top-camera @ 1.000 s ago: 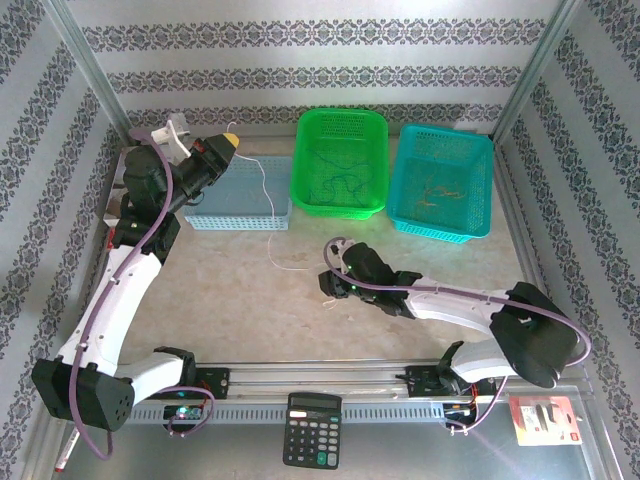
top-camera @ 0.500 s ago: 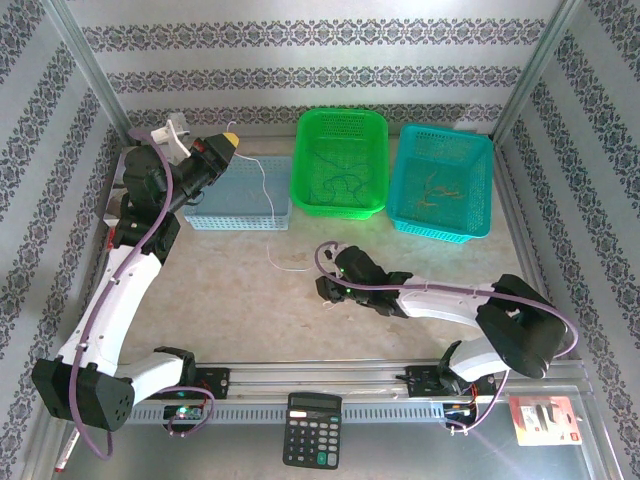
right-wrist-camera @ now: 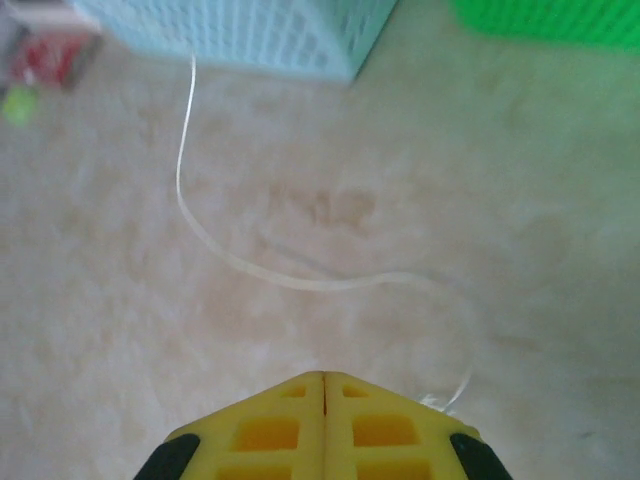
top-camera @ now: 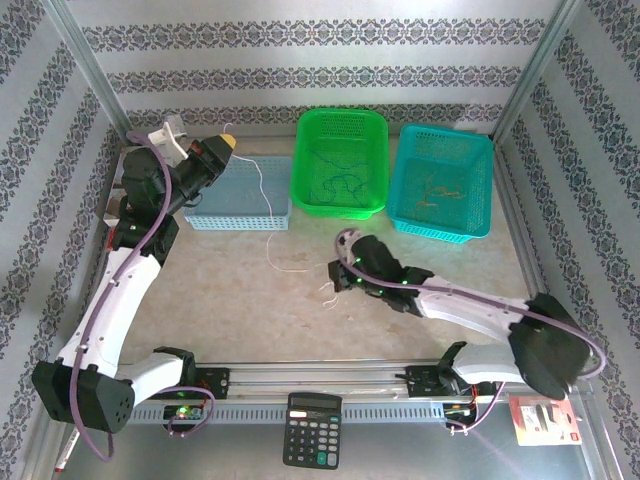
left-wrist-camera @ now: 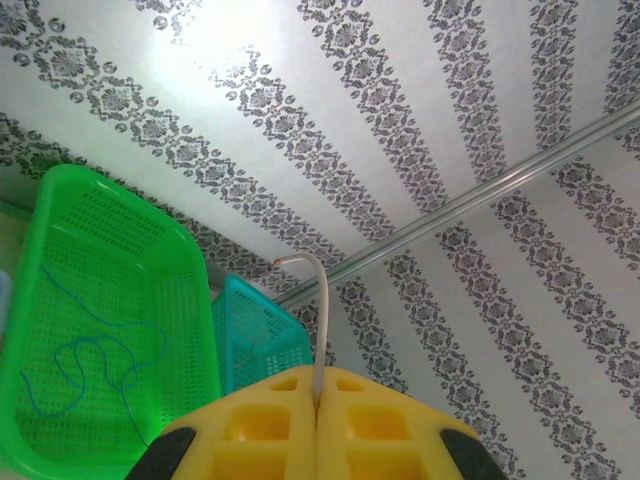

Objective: Untangle the cables

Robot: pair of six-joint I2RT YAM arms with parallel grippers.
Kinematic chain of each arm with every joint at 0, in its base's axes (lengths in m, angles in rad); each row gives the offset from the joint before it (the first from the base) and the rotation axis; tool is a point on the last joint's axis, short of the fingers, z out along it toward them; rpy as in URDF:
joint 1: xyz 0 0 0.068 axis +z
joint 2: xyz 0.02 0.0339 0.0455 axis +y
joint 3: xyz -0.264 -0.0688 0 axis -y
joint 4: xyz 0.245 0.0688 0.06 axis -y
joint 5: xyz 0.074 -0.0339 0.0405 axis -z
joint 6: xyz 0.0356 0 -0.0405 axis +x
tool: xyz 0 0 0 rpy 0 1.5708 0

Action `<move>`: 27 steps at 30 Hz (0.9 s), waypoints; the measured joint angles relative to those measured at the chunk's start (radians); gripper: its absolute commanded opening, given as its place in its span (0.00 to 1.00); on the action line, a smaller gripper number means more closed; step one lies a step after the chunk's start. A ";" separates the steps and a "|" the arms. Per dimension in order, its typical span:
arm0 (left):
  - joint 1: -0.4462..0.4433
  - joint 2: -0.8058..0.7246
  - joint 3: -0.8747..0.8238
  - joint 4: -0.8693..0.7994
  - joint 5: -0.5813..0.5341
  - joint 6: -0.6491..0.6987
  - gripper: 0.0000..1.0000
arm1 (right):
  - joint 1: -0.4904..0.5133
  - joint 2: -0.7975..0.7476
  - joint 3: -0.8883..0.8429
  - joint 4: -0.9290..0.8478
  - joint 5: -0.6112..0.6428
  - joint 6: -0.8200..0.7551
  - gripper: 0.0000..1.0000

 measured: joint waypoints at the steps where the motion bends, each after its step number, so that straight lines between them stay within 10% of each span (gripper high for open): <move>1: 0.001 -0.002 0.000 0.000 0.000 0.001 0.00 | -0.020 -0.027 0.000 -0.004 0.000 0.000 0.00; 6: 0.007 -0.013 -0.010 0.000 -0.004 0.004 0.00 | -0.023 -0.066 0.000 -0.030 -0.014 -0.005 0.34; 27: 0.008 -0.018 -0.029 0.000 -0.005 0.004 0.00 | 0.137 0.183 0.037 -0.042 0.021 -0.003 0.34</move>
